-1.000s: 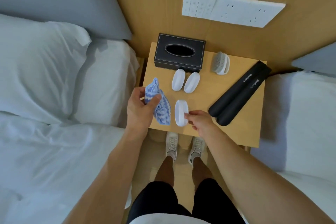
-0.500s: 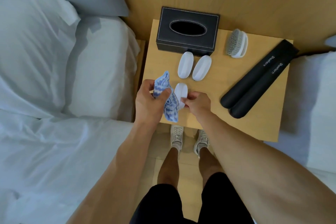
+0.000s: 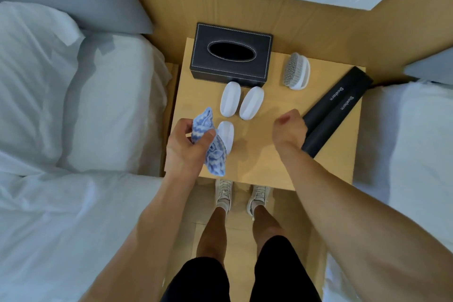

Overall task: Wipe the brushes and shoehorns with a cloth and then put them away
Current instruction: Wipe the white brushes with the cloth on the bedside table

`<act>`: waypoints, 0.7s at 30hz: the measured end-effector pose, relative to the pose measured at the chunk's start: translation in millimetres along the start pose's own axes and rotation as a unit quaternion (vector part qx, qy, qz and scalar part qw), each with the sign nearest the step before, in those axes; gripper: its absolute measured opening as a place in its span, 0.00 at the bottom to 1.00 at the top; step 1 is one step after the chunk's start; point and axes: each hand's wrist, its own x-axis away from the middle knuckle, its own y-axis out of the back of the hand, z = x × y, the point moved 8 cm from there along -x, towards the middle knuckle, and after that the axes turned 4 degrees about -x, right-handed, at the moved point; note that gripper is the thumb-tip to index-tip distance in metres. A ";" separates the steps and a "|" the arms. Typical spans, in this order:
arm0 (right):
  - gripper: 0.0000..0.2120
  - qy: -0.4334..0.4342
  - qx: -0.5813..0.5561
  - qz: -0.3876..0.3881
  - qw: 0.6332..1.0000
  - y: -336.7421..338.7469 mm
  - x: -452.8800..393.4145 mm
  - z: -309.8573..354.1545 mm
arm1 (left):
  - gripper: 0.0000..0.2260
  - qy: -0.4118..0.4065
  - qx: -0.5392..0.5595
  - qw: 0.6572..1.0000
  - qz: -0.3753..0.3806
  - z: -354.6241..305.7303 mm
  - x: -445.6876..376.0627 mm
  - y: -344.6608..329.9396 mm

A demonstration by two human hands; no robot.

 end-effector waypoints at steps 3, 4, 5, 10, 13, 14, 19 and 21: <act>0.07 -0.004 0.008 -0.076 0.997 40.7 -50.6 8.0 | 0.08 -0.006 0.008 1.000 0.003 -7.9 -0.5 -5.2; 0.08 -0.001 0.024 -0.083 0.996 48.6 -67.6 11.6 | 0.08 -0.005 0.013 1.000 0.003 -9.3 -0.3 -6.6; 0.09 0.002 0.043 -0.082 0.996 53.2 -83.7 15.0 | 0.08 -0.003 0.019 1.000 0.001 -10.1 0.0 -7.4; 0.14 0.012 0.069 -0.026 0.997 43.1 -143.5 30.6 | 0.09 -0.002 0.046 0.999 -0.013 -13.4 1.9 -10.7; 0.18 0.011 0.082 0.000 0.997 30.4 -157.2 37.4 | 0.08 -0.001 0.057 0.998 -0.021 -14.7 3.7 -10.2; 0.18 0.014 0.093 0.002 0.996 28.0 -160.2 38.8 | 0.08 0.001 0.060 0.998 -0.019 -15.3 4.7 -11.1; 0.15 -0.034 0.075 0.051 0.995 22.1 -162.1 35.8 | 0.07 0.002 0.083 0.997 -0.010 -29.1 12.1 -19.7; 0.10 -0.070 0.006 0.084 0.994 25.6 -151.5 33.3 | 0.07 0.008 0.101 0.995 0.003 -38.5 16.8 -25.2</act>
